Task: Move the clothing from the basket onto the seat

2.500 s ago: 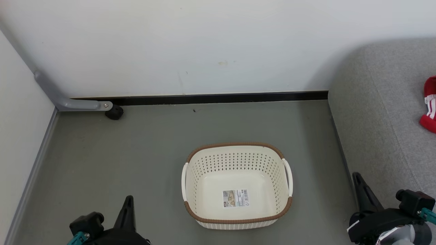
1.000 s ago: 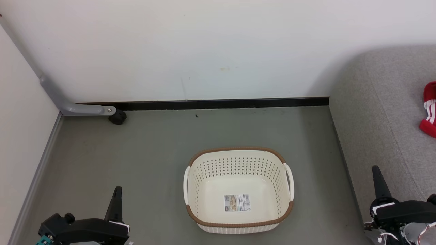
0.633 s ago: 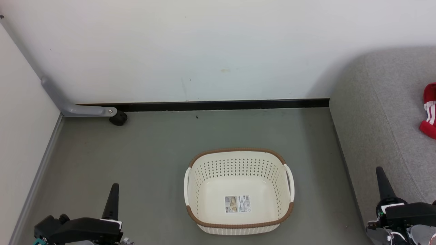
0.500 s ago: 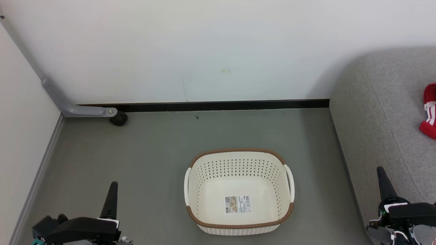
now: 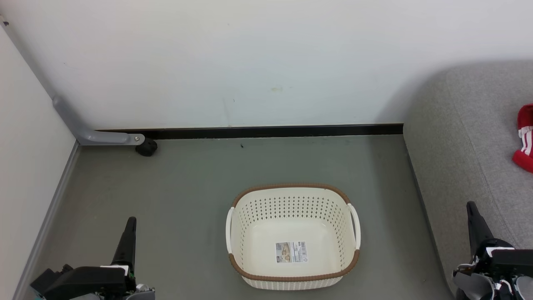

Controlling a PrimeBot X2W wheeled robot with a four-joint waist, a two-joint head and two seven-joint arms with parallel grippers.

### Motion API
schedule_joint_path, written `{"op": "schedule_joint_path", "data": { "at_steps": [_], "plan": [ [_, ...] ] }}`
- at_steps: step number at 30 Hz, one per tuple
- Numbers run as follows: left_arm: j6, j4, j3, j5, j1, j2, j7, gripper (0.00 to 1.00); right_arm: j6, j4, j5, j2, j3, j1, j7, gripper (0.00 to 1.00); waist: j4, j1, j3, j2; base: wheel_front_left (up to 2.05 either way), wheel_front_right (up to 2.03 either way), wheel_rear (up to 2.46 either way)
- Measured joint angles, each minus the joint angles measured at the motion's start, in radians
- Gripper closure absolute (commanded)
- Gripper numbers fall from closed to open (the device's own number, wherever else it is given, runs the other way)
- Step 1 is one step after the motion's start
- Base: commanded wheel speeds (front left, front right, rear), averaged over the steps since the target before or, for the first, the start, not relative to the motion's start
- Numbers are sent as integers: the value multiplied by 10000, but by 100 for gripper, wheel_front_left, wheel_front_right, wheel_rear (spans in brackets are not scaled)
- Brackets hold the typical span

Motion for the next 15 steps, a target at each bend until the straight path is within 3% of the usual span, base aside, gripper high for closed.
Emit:
{"op": "schedule_joint_path", "data": {
  "at_steps": [8, 15],
  "plan": [
    [-161, -157, 286, -773, 69, -84, 226, 100, 0, -171, 1080, 67, -224, 19, 249, 100, 12, 0, -43, 0, 0, 0, 0],
    [-165, -171, 301, -838, 85, -94, 267, 100, 0, -186, 1114, 77, -242, 24, 290, 100, 12, 0, -43, 0, 0, 0, 0]
  ]
}}
